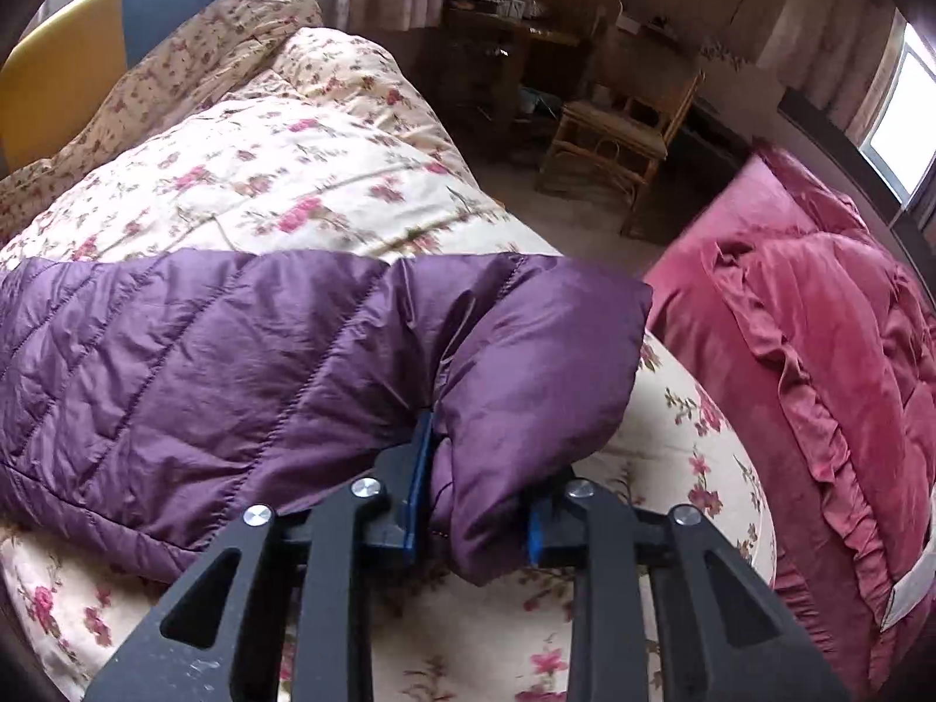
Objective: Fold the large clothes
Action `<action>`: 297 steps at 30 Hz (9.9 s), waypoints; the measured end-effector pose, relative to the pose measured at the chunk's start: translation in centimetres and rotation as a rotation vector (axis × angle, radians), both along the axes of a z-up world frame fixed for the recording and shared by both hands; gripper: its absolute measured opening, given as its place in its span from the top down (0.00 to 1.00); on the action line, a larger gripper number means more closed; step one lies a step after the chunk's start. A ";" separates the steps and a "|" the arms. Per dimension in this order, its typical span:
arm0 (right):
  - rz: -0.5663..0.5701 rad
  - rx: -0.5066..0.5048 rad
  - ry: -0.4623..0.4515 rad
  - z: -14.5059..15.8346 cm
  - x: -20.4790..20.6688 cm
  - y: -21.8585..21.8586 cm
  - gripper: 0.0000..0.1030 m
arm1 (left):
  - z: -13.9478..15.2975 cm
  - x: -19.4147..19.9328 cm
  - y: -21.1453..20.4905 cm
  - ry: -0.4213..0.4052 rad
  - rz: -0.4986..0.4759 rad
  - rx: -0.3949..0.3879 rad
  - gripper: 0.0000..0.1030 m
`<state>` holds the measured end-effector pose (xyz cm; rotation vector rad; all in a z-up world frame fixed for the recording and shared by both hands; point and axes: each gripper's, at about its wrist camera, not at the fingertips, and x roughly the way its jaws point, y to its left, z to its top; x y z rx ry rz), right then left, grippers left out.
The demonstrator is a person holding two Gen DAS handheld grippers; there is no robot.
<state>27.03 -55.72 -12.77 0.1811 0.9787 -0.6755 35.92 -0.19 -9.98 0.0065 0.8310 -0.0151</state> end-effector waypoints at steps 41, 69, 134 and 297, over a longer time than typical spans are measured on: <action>0.960 -0.025 -0.122 2.1 12.6 45.9 0.69 | -0.1 0.2 9.7 0.043 0.022 -0.283 0.10; 0.583 0.142 -0.212 3.0 9.1 30.0 0.02 | -1.2 3.8 3.3 0.158 -0.072 -0.416 0.89; 0.600 0.105 -0.119 -2.5 15.0 31.7 0.02 | -1.7 -23.1 25.0 -0.031 0.548 -0.712 0.21; 0.748 0.149 -0.178 -1.6 16.4 37.5 0.12 | -4.7 4.3 7.9 0.000 0.031 -0.151 0.21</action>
